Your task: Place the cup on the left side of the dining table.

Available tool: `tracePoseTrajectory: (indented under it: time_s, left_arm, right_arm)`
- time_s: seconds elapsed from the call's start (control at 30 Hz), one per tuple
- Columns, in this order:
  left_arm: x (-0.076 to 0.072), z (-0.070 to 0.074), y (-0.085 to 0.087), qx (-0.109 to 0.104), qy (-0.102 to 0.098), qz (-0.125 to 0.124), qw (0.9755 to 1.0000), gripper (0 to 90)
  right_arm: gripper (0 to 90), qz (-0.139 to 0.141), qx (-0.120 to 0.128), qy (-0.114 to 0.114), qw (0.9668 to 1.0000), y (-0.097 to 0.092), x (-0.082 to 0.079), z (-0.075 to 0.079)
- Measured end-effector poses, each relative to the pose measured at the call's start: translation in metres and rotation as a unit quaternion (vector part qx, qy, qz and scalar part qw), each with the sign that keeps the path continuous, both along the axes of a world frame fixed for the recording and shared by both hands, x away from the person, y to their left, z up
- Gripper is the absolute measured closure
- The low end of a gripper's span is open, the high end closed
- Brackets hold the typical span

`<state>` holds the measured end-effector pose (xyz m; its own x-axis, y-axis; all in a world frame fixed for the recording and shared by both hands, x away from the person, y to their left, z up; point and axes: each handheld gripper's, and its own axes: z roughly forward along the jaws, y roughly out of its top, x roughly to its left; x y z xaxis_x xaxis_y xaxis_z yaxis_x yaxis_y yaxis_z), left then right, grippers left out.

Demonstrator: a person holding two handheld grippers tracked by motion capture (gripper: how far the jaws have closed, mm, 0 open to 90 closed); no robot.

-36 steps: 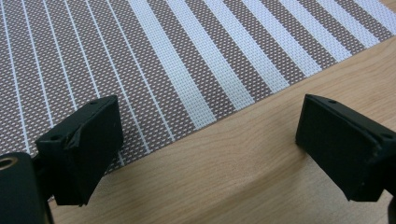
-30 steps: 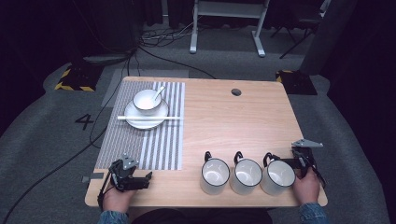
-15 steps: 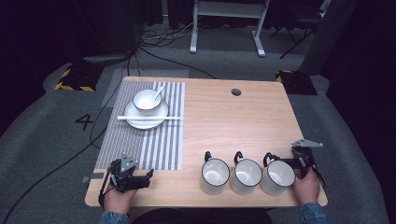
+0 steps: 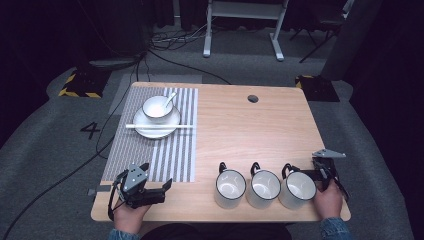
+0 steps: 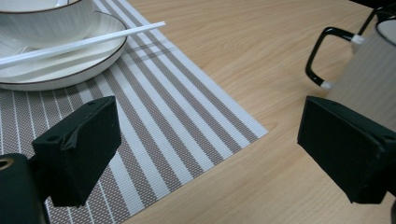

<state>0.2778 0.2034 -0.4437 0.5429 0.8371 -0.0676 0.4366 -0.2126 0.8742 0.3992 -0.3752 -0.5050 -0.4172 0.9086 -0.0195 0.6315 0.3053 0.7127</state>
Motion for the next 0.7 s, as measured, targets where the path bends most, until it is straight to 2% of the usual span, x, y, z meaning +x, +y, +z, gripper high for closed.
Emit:
tracePoseTrajectory:
  time_s: [0.1, 0.37, 0.6, 0.7]
  left_arm:
    - [-0.004, 0.007, -0.003, -0.009, -0.001, -0.003, 1.0000, 6.8]
    - [-0.006, 0.012, -0.011, -0.007, -0.001, -0.012, 0.9999, 6.8]
    - [-0.002, 0.013, -0.032, -0.003, 0.005, -0.048, 0.9989, 6.8]
    - [-0.002, 0.015, -0.043, -0.009, 0.016, -0.067, 0.9976, 6.8]
  right_arm:
    - [0.2, 0.000, 0.000, -0.001, 1.0000, 0.000, 0.000, 0.000]
    - [0.2, -0.001, 0.002, 0.000, 1.0000, 0.000, 0.000, 0.000]
    - [0.2, -0.001, 0.000, -0.001, 1.0000, 0.000, 0.000, 0.000]
    - [0.2, -0.001, 0.000, -0.001, 1.0000, 0.000, 0.000, 0.000]
